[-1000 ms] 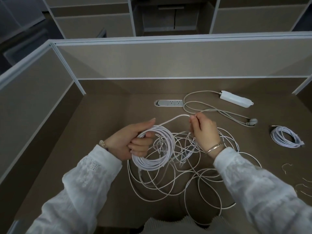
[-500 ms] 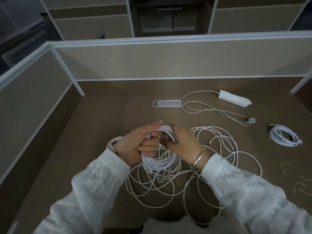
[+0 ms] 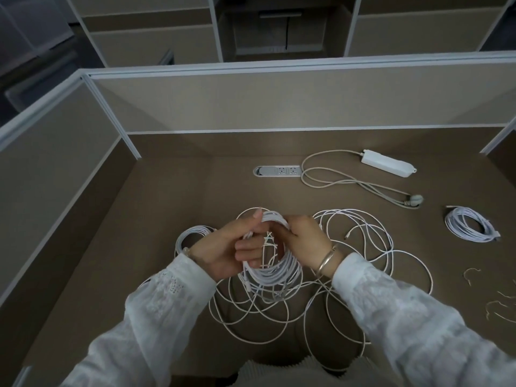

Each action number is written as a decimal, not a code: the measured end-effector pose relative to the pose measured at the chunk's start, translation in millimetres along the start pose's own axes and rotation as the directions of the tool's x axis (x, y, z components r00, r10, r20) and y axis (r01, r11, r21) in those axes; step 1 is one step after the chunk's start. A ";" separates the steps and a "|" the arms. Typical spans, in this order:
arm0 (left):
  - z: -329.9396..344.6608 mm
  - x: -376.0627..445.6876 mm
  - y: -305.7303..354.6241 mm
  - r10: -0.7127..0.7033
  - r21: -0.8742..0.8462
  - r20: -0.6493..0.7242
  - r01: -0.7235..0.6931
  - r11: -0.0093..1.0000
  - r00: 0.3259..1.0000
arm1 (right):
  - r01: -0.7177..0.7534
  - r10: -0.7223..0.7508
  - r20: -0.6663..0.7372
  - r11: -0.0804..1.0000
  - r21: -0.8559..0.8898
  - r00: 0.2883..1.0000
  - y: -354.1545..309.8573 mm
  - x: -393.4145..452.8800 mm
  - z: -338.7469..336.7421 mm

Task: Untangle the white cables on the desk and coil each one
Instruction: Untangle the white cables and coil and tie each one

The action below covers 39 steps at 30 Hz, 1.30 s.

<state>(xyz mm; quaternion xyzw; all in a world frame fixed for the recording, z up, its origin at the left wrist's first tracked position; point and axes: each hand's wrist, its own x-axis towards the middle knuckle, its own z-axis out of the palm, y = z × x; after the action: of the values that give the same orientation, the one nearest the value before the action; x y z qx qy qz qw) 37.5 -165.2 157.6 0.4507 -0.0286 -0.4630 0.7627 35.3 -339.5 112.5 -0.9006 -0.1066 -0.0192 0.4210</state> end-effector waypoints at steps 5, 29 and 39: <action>-9.9 -0.1 0.1 0.080 0.060 0.029 -0.082 0.995 0.996 | -0.062 0.061 0.020 0.996 0.064 0.998 0.8 1.4 1.4; -78.4 -45.5 96.5 0.351 -0.375 0.189 -0.263 0.889 0.917 | -0.184 0.204 0.258 0.978 -0.099 0.944 63.8 -22.2 -1.2; -48.2 -17.6 69.6 0.445 0.022 -0.336 -0.466 0.885 0.830 | -0.322 0.284 -0.225 0.933 -0.158 0.932 54.5 -9.4 -42.0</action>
<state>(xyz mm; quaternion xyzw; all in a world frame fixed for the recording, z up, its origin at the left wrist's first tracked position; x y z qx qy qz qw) 97.0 -109.0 185.3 0.4790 0.0077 -0.1860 0.8578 39.8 -407.1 97.3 -0.9361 0.0791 -0.0536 0.3386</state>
